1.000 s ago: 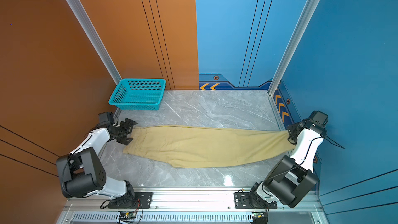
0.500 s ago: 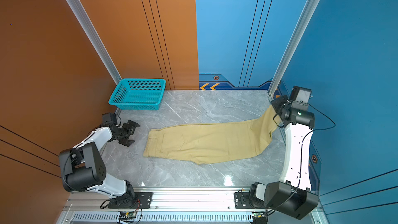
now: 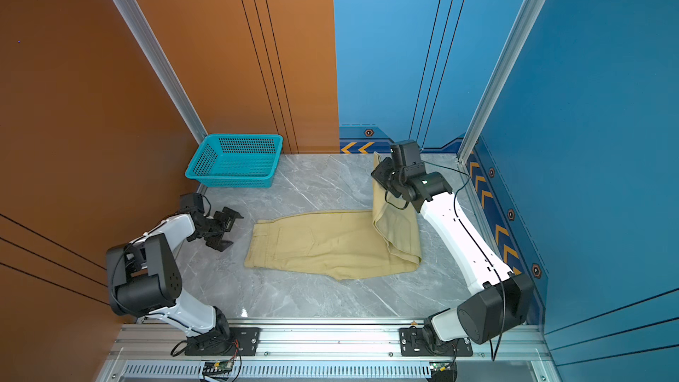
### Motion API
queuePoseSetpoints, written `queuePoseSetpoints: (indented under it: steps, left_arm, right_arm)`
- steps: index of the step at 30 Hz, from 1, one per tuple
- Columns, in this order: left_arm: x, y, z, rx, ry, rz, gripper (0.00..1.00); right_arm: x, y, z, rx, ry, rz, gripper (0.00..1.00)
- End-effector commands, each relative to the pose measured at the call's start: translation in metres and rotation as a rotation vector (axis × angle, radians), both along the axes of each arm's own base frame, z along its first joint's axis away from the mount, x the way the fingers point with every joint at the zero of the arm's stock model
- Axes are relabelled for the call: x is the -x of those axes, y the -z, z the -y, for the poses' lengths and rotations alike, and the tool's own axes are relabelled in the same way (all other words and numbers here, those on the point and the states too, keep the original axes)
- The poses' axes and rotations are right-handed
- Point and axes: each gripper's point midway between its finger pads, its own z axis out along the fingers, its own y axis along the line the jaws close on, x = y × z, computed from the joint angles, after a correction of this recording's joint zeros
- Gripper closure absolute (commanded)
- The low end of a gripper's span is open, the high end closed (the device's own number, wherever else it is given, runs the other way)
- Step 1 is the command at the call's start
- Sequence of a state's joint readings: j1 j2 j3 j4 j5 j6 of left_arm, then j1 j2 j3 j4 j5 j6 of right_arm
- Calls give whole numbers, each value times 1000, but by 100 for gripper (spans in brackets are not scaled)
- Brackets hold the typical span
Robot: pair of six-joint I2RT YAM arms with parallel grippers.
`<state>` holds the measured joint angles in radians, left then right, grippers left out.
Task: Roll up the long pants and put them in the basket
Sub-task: Fold the long pant at the center of the board.
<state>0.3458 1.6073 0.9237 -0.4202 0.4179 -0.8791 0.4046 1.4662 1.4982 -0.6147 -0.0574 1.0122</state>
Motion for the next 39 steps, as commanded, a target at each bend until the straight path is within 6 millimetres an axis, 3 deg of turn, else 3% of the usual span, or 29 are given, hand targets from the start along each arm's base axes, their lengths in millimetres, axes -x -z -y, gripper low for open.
queuePoseSetpoints:
  steps: [1, 6, 9, 13, 18, 27, 34, 39]
  left_arm:
    - [-3, -1, 4, 10, 29, -7, 1]
    - [0, 2, 4, 10, 29, -15, 1]
    - [0, 2, 4, 7, 30, -16, 1]
    - [-1, 3, 4, 7, 31, -17, 1]
    - [1, 6, 4, 5, 31, -27, 1]
    - [4, 7, 3, -2, 29, -31, 1]
    - [6, 9, 3, -7, 29, -39, 1]
    - [8, 12, 4, -12, 33, -47, 2]
  right_arm:
    - [-7, -14, -32, -43, -4, 61, 100]
    - [5, -18, -91, -71, -122, 72, 100]
    - [19, -21, -114, -69, -180, 76, 100]
    - [30, -9, -124, -21, -231, 44, 100]
    - [53, 19, -150, 4, -324, -18, 100]
    - [75, 44, -190, 17, -461, -89, 100]
    - [77, 75, -214, 83, -485, -130, 100]
    - [78, 90, -246, 77, -524, -152, 100]
